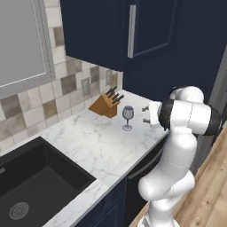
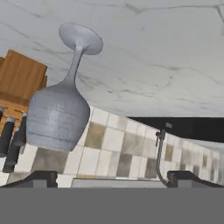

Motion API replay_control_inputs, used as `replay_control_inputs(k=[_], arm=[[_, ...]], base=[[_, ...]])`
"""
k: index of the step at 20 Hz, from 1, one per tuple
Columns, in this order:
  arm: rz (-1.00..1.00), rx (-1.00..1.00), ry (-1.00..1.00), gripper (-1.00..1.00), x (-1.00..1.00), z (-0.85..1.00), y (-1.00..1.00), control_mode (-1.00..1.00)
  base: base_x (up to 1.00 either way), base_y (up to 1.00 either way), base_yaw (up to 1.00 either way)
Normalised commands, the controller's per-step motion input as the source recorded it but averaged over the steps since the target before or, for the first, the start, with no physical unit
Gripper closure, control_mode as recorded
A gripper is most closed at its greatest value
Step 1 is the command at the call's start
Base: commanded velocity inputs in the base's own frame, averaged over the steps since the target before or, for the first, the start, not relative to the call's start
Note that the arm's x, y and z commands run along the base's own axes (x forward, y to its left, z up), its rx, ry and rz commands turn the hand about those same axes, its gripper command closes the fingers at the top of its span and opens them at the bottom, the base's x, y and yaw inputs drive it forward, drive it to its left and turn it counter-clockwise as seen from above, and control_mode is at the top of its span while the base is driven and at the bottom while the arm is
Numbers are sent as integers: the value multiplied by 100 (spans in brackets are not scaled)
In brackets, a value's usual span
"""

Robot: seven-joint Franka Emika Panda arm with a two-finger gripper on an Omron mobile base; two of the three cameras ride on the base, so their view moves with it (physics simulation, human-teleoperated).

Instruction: Retrieve the wine glasses from the counter and place one next to each plate.

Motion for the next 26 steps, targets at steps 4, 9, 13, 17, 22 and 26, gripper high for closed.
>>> replay_control_inputs(k=[4,9,13,17,22,26], arm=[[0,0,8,-100,27,-22,10,-100],[0,0,7,-100,22,-28,25,-100],[0,0,1,-100,36,-27,20,-100],[0,0,0,-100,22,-21,2,-100],[0,0,5,-100,10,-40,0,-100],[0,0,2,-100,5,-36,4,-100]], base=[[0,0,0],[0,0,0],[0,0,0],[0,0,0],[0,0,0],[0,0,0]])
